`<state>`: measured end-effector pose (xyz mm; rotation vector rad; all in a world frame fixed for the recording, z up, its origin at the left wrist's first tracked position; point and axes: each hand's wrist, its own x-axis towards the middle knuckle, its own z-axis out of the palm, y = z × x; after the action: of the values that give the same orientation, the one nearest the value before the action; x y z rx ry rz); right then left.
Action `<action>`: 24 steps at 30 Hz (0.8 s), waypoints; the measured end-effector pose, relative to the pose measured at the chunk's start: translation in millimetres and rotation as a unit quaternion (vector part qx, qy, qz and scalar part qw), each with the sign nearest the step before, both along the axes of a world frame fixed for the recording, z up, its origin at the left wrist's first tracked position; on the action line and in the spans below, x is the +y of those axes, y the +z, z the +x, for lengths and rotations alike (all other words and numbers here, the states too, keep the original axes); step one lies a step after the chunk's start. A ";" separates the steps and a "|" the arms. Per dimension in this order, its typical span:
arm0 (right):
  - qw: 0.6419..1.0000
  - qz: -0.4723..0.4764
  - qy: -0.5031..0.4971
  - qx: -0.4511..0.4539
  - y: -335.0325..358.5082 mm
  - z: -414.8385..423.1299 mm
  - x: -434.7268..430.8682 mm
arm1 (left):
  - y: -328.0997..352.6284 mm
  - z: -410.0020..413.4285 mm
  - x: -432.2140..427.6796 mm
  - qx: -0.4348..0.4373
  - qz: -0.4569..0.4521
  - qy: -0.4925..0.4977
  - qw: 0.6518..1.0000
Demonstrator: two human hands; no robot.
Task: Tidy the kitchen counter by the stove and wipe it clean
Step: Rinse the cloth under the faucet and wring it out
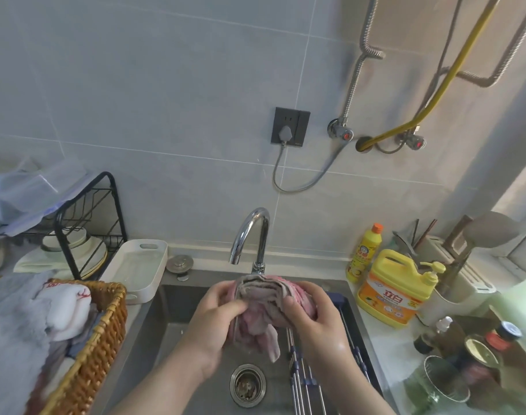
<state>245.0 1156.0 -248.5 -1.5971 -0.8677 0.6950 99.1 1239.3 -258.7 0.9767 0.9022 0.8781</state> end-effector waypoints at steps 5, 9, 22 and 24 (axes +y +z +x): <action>0.990 0.032 -0.045 0.132 19.2 13.9 -17.6 | 24.5 4.4 -21.7 0.033 0.084 -0.072 0.993; 0.978 0.063 -0.039 0.195 41.2 24.1 -33.8 | 34.5 0.5 -36.0 0.079 0.117 -0.206 0.968; 0.974 0.034 0.138 0.176 106.4 42.3 -93.0 | 88.2 19.3 -69.1 0.266 0.298 0.075 0.914; 0.970 0.041 0.158 0.183 109.5 40.5 -101.4 | 93.9 19.4 -78.4 0.423 0.355 0.145 0.821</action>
<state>285.4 1054.6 -139.1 -1.2149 -0.8682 1.1242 118.5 1160.9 -164.8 2.0115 1.5510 1.0773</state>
